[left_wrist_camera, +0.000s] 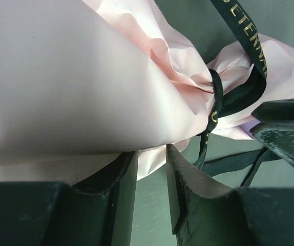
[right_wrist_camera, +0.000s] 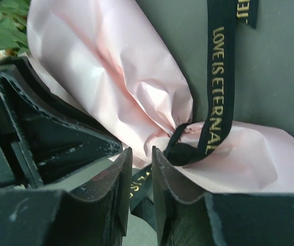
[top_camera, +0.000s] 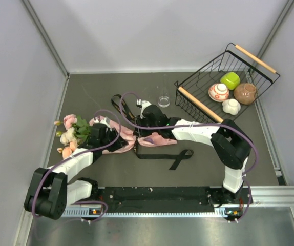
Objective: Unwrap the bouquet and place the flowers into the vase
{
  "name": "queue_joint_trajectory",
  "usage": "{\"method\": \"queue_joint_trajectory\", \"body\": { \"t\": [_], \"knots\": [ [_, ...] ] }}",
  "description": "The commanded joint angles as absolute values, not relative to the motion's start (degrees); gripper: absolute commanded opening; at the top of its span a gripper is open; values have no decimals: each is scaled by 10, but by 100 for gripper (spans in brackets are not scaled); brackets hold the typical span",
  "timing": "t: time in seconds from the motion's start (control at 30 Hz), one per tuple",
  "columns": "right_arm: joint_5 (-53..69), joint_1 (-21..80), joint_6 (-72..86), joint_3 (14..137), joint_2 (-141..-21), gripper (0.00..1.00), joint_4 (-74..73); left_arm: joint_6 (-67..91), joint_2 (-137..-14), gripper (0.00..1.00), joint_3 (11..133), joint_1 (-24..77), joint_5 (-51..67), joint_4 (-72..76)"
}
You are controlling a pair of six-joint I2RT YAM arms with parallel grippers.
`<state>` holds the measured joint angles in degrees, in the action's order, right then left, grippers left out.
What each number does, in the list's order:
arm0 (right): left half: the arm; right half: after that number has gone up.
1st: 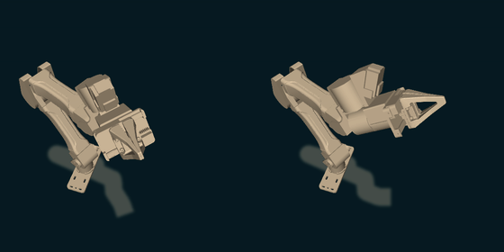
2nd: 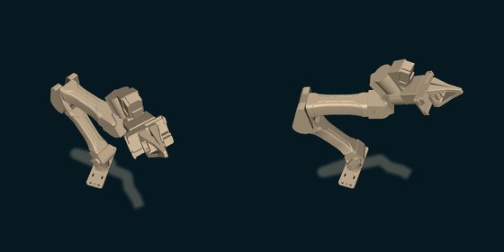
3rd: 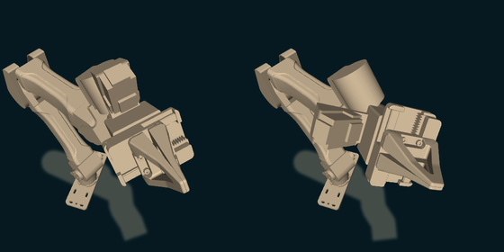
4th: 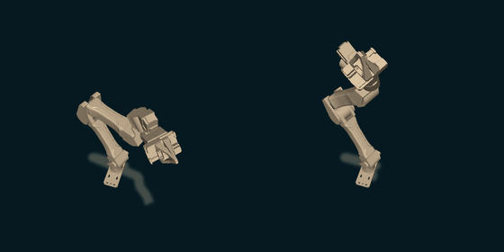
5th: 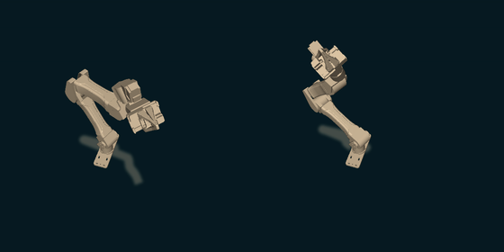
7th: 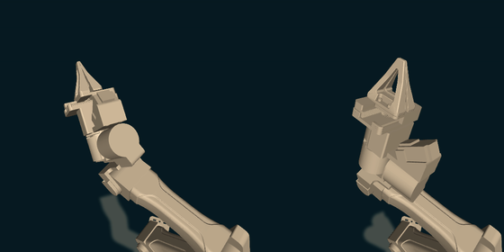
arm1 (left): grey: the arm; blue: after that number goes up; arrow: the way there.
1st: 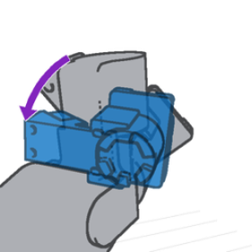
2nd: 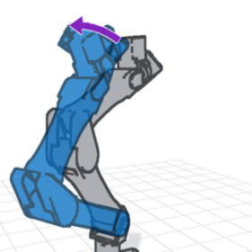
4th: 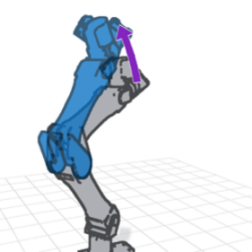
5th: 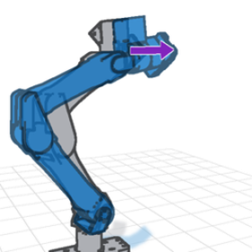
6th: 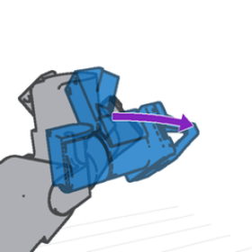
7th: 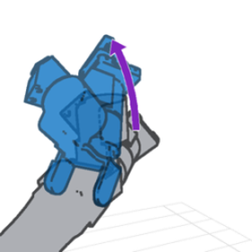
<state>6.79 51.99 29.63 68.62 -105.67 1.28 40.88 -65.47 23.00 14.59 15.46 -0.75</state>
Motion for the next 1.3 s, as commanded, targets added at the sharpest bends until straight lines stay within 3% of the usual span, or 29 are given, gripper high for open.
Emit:
{"method": "queue_joint_trajectory", "body": {
  "t": [0.0, 0.33, 0.87, 1.1, 1.17, 1.27],
  "knots": [
    [61, 521, 290, 739, -1084, 22, 2, 409, -649, 34, 220, 142, 139, 21],
    [40, 526, 264, 759, -1105, 13, -59, 399, -659, 34, 222, 142, 130, 17],
    [9, 556, 217, 733, -1093, 15, -65, 396, -660, 34, 229, 142, 131, 11],
    [22, 560, 215, 733, -1096, 11, -61, 396, -663, 34, 233, 142, 131, 11],
    [25, 559, 214, 731, -1094, 17, -61, 394, -662, 34, 233, 142, 131, 11],
    [24, 561, 214, 727, -1092, 17, -59, 394, -662, 34, 232, 142, 132, 11]
  ]
}}
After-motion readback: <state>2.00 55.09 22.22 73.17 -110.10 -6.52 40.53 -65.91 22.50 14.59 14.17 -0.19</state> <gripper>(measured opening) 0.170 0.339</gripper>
